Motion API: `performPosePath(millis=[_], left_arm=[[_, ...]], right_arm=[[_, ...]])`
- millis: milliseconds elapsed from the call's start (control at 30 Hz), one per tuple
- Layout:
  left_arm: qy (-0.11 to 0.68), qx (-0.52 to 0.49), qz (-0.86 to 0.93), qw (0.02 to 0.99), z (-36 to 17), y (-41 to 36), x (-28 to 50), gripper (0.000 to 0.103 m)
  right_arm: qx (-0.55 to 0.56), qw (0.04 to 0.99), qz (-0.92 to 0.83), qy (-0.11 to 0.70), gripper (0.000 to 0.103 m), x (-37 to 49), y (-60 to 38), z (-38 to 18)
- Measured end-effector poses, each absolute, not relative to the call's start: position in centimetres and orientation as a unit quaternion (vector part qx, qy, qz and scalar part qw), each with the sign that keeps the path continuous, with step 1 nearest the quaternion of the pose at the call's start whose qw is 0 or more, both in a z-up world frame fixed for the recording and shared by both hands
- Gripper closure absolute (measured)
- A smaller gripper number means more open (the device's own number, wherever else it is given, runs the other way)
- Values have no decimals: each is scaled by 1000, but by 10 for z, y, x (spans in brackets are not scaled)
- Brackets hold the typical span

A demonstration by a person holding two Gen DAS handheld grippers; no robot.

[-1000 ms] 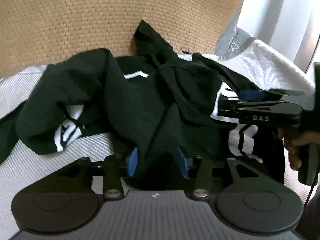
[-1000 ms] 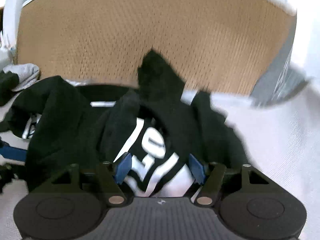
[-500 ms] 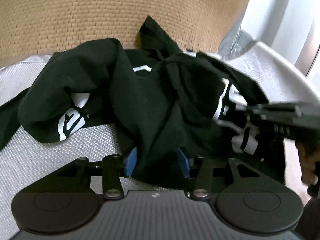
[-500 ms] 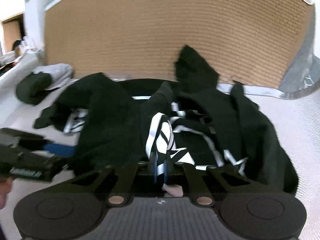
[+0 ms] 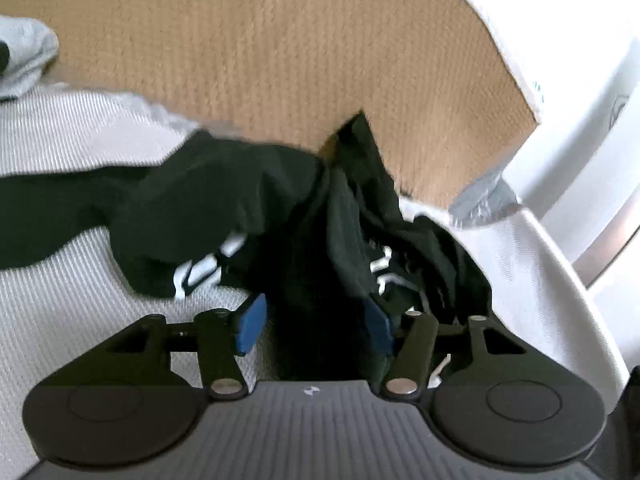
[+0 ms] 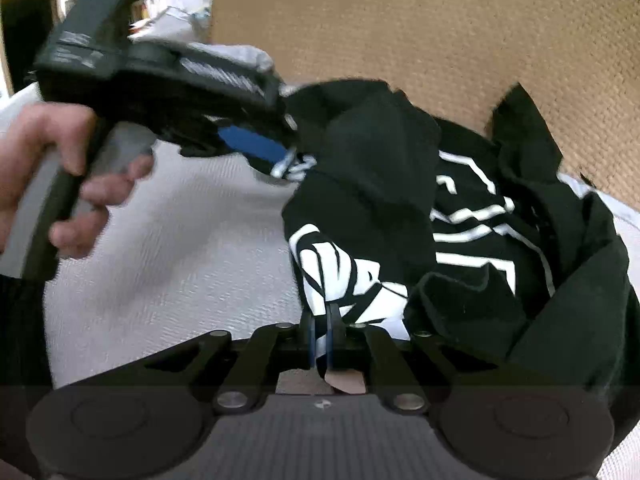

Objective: Fold clothes

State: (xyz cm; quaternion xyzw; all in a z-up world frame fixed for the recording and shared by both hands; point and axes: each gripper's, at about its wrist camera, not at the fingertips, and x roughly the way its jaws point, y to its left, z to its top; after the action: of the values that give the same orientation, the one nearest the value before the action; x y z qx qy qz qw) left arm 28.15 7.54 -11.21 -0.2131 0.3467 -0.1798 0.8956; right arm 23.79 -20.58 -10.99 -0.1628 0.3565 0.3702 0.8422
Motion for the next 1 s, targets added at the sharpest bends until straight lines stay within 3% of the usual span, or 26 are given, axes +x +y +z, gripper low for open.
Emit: performPosePath(millis=[200, 367, 467, 567, 633, 733, 867, 1000], left_arm=[[367, -218, -197, 883, -116, 83, 286, 33], [357, -233, -209, 880, -111, 92, 280, 32], [366, -236, -236, 868, -109, 89, 278, 21], [382, -166, -248, 875, -107, 68, 277, 32], [387, -107, -235, 885, -105, 54, 275, 69], [405, -70, -210, 887, -109, 52, 276, 88], [400, -80, -171, 897, -111, 74, 273, 96], [412, -72, -148, 896, -117, 93, 271, 97]], right_arm=[[-154, 836, 396, 347, 97, 230, -203, -103], [-172, 826, 417, 338, 97, 222, -188, -102], [-170, 817, 442, 329, 97, 214, -179, -101], [-166, 803, 476, 316, 97, 204, -168, -96], [-172, 794, 491, 314, 97, 199, -159, -98], [-184, 785, 498, 320, 97, 197, -154, -106], [-144, 786, 498, 338, 96, 212, -166, -109], [-120, 791, 496, 337, 92, 218, -173, -100]])
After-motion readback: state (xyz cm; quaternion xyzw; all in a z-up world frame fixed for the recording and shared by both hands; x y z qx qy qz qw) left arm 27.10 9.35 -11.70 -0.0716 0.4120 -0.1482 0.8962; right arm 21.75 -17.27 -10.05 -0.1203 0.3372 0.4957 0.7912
